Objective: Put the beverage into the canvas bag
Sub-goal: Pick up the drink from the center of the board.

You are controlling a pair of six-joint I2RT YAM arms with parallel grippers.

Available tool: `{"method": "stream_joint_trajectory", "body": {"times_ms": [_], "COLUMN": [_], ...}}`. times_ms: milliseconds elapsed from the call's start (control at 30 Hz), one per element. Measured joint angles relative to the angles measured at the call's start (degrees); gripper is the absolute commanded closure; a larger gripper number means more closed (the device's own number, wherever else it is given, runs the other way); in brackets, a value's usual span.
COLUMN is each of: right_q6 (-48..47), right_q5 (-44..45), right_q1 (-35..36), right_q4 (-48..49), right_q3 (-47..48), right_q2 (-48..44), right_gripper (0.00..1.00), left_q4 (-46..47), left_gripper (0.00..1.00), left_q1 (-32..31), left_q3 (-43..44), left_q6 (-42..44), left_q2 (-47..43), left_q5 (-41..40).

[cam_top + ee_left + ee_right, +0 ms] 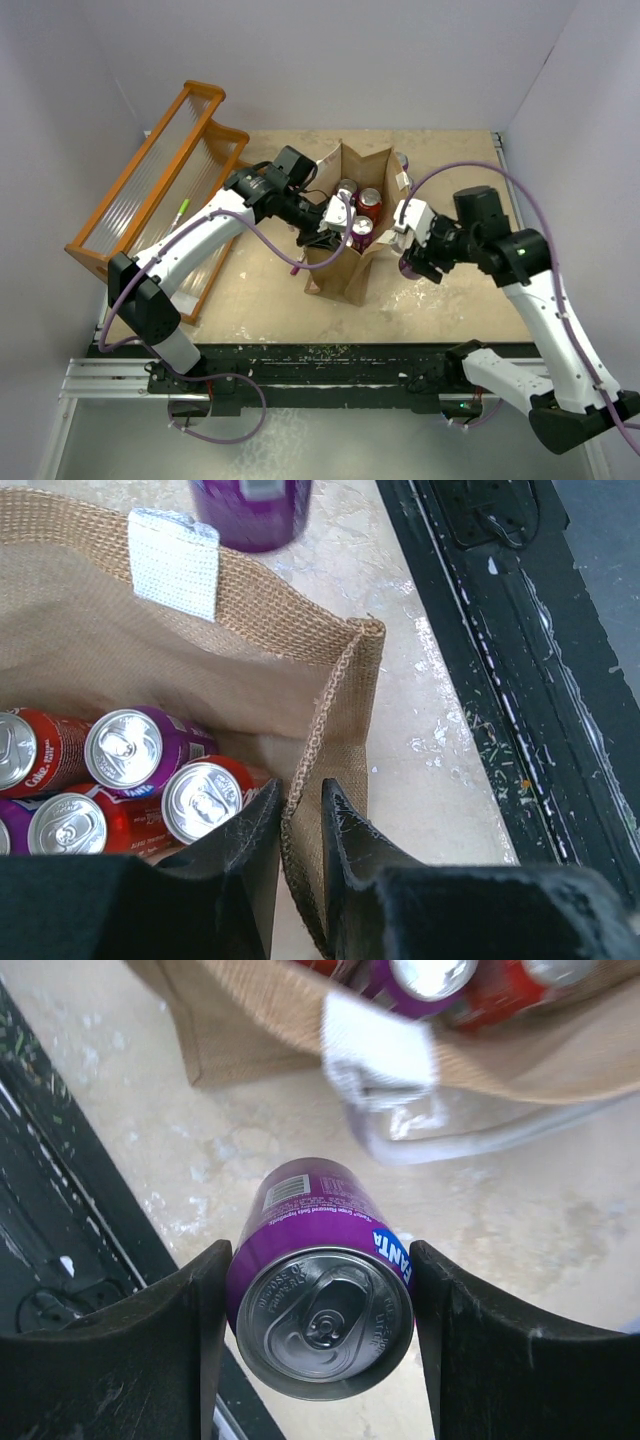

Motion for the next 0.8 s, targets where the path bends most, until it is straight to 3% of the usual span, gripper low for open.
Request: {"method": "stream_joint_trajectory", "body": {"times_ms": [233, 400, 800], "right_q6": [4.96, 8.96, 17.68], "right_q5": [0.85, -1.66, -7.39], "right_q1": [0.00, 0.22, 5.31], "right_q4": [-6.43, -4.55, 4.76], "right_q3": [24.52, 36.83, 35.43], "right_q2": [6.86, 15.72, 32.30], "right_gripper": [1.00, 1.00, 1.00], "left_q4": [-3.41, -4.22, -4.37], "left_gripper": [0.85, 0.90, 0.92], "left_q1": [-2.45, -4.52, -5.64], "left_q3": [-0.07, -2.21, -4.87], "left_q6": [4.81, 6.51, 8.26], "left_q2": [-0.04, -1.07, -1.79], "left_q5": [-0.07, -0.11, 0.46]}}
